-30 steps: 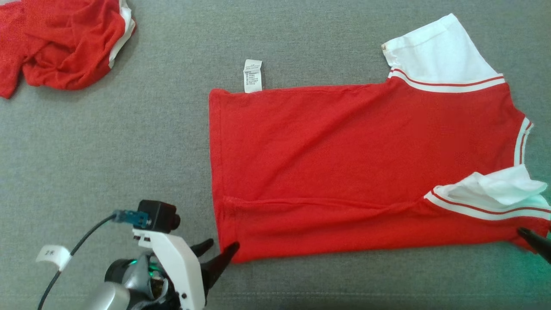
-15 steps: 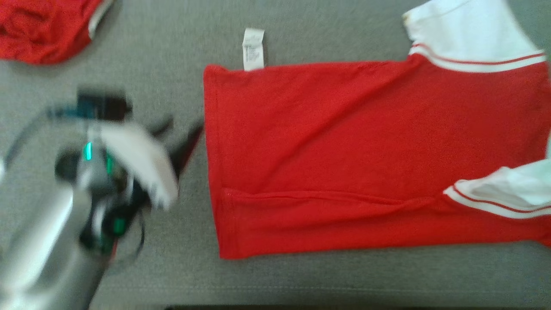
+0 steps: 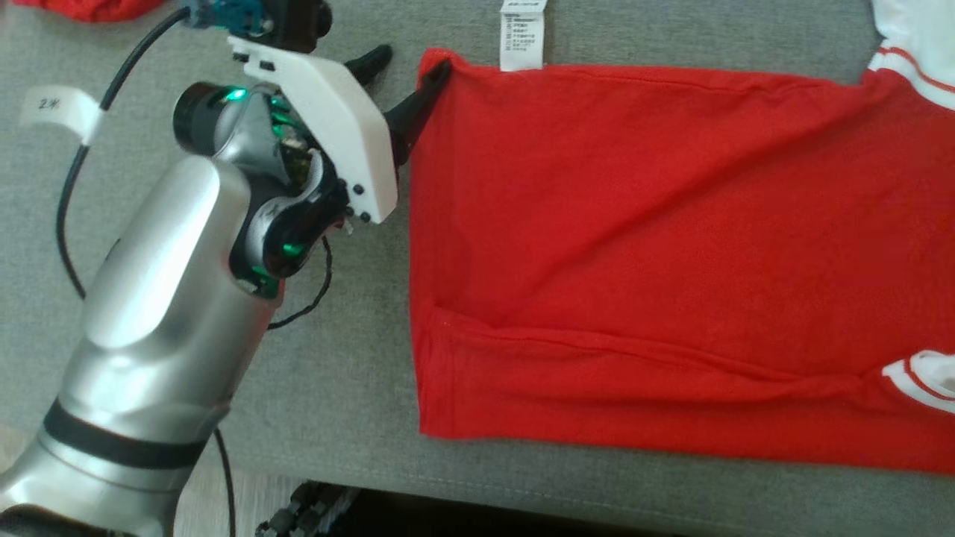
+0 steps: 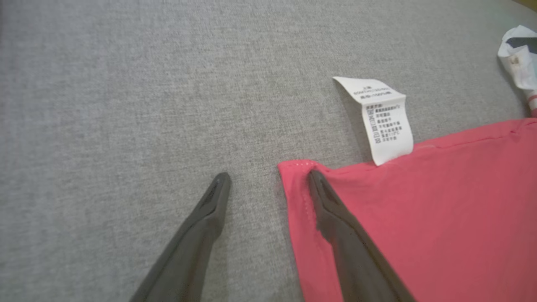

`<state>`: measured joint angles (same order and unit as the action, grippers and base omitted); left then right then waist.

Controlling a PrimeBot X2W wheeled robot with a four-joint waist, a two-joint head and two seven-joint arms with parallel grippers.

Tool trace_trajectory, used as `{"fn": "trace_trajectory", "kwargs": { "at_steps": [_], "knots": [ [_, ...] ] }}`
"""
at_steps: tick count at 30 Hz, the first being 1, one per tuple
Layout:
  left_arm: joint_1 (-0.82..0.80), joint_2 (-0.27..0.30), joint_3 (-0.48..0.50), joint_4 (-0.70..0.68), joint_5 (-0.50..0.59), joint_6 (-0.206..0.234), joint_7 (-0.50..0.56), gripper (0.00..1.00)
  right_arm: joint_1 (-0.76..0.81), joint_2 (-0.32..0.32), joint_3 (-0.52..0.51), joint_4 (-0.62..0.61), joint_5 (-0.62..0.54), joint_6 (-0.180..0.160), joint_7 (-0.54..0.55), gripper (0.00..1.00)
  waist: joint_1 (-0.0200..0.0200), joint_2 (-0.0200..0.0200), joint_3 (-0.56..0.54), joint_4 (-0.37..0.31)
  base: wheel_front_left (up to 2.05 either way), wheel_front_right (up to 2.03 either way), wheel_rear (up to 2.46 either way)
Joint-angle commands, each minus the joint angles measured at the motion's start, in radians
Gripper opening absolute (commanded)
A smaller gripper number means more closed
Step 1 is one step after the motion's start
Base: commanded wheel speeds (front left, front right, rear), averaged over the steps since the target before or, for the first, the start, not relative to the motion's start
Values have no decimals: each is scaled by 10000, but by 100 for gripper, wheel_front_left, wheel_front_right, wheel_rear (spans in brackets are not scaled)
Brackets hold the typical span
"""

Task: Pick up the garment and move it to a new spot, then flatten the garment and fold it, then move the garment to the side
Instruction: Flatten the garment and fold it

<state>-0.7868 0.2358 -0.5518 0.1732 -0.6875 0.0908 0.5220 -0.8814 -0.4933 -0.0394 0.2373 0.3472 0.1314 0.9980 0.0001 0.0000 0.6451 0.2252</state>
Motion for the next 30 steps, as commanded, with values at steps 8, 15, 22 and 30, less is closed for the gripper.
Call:
{"fn": "trace_trajectory", "kwargs": {
  "at_steps": [8,15,22,30],
  "knots": [
    [55,164,-94,377,-172,-309,397,100,-347,-60,582,478,224,-7,-15,100,-1,0,-95,-75,0,0,0],
    [119,146,-110,247,-534,-511,631,100,-294,-132,764,646,452,-7,-85,100,-1,0,-197,-187,0,0,0],
    [40,251,-318,264,-443,-643,762,0,-237,-96,1066,614,734,-7,-482,0,-1,0,-241,-333,0,0,0],
    [-192,299,297,214,-490,-392,20,0,-670,-258,963,596,1031,-7,-2201,0,-1,0,-513,-549,0,0,0]
  ]
}}
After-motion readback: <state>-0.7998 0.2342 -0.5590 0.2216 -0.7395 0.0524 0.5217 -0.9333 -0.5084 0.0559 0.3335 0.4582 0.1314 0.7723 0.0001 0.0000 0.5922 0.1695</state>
